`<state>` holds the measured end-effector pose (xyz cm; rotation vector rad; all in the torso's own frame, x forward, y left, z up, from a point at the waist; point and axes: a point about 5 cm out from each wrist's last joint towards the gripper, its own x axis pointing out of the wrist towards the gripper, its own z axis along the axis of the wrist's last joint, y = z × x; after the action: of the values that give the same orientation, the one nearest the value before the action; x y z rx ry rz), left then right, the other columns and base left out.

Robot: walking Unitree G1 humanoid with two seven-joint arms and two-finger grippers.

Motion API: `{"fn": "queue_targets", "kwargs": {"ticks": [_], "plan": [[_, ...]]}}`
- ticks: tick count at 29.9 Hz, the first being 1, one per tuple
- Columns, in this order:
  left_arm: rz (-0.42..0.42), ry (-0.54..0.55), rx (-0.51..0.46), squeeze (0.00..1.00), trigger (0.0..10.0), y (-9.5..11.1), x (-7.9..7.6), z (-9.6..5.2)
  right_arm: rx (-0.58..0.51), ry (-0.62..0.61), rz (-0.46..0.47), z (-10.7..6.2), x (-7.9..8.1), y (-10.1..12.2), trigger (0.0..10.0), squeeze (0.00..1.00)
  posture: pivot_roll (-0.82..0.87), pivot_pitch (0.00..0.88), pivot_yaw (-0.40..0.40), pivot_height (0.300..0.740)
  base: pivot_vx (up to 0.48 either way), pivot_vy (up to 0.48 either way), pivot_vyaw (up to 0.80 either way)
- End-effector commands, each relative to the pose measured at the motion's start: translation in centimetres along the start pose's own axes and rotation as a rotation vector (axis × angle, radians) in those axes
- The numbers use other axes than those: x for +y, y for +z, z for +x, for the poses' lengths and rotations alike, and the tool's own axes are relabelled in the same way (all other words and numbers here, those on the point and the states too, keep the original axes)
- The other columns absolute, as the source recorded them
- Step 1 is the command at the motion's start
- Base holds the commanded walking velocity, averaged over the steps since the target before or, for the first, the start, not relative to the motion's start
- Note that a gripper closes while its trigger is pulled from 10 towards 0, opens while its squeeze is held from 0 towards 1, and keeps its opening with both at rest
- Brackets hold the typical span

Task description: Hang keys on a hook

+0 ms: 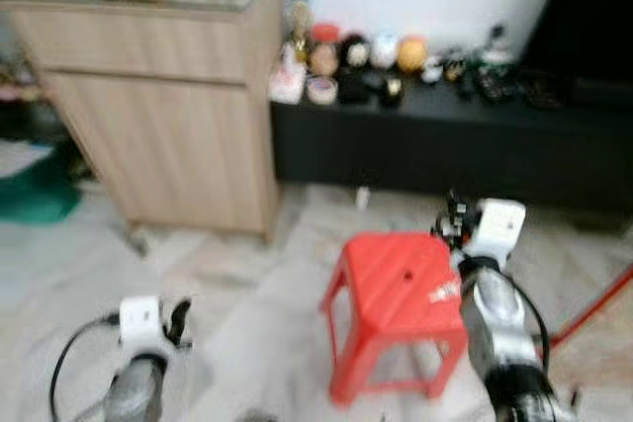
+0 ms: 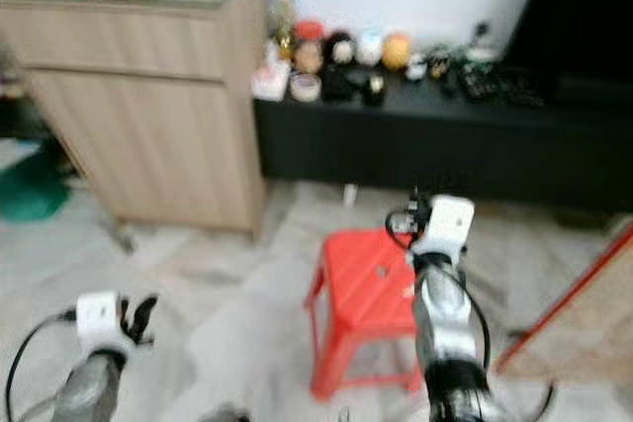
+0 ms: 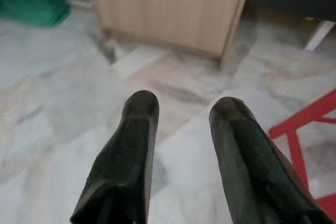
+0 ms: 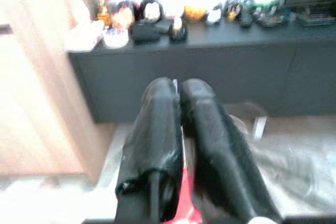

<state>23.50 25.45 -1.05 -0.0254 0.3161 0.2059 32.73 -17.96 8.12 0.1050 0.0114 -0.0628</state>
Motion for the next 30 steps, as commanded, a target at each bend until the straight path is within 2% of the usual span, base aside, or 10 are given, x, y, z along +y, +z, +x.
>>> {"fn": "queue_targets", "kwargs": {"ticks": [1,14,17,23,24,25,30], "plan": [[0.003,-0.013,-0.009,0.00,10.0,0.3,-0.4,0.3,-0.014,-0.010,0.000,0.4,-0.2,0.7,10.0,0.00,0.05,0.000,-0.031,0.740,0.000,0.000,0.00],[0.007,0.006,0.052,0.00,10.0,-1.0,0.1,-0.3,0.052,-0.050,-0.001,-0.1,-1.3,-0.9,10.0,0.00,0.05,0.000,-0.033,0.740,0.000,0.000,0.00],[0.008,0.009,0.069,0.00,10.0,-1.4,0.1,-0.5,0.116,-0.059,-0.009,-0.8,-1.8,-2.4,10.0,0.00,0.05,0.000,-0.036,0.740,0.000,0.000,0.00],[0.008,0.011,0.100,0.00,10.0,-2.1,-0.1,-0.8,0.359,-0.099,-0.040,-3.9,-3.3,-7.5,10.0,0.00,0.04,0.000,-0.039,0.740,0.000,0.000,0.00],[0.008,0.011,0.100,0.00,10.0,-2.1,-0.1,-0.8,0.359,-0.099,-0.040,-3.9,-3.3,-7.5,10.0,0.00,0.04,0.000,-0.039,0.740,0.000,0.000,0.00],[0.006,0.009,0.109,0.00,10.0,-2.3,-0.1,-0.9,0.459,-0.108,-0.058,-5.6,-3.7,-9.4,10.0,0.00,0.05,0.000,-0.039,0.740,0.000,0.000,0.00],[0.007,0.007,0.134,0.00,10.0,-2.8,-0.1,-1.2,0.616,-0.127,-0.065,-8.8,-4.3,-12.4,10.0,0.00,0.04,0.000,-0.032,0.740,0.000,0.000,0.00]]}}
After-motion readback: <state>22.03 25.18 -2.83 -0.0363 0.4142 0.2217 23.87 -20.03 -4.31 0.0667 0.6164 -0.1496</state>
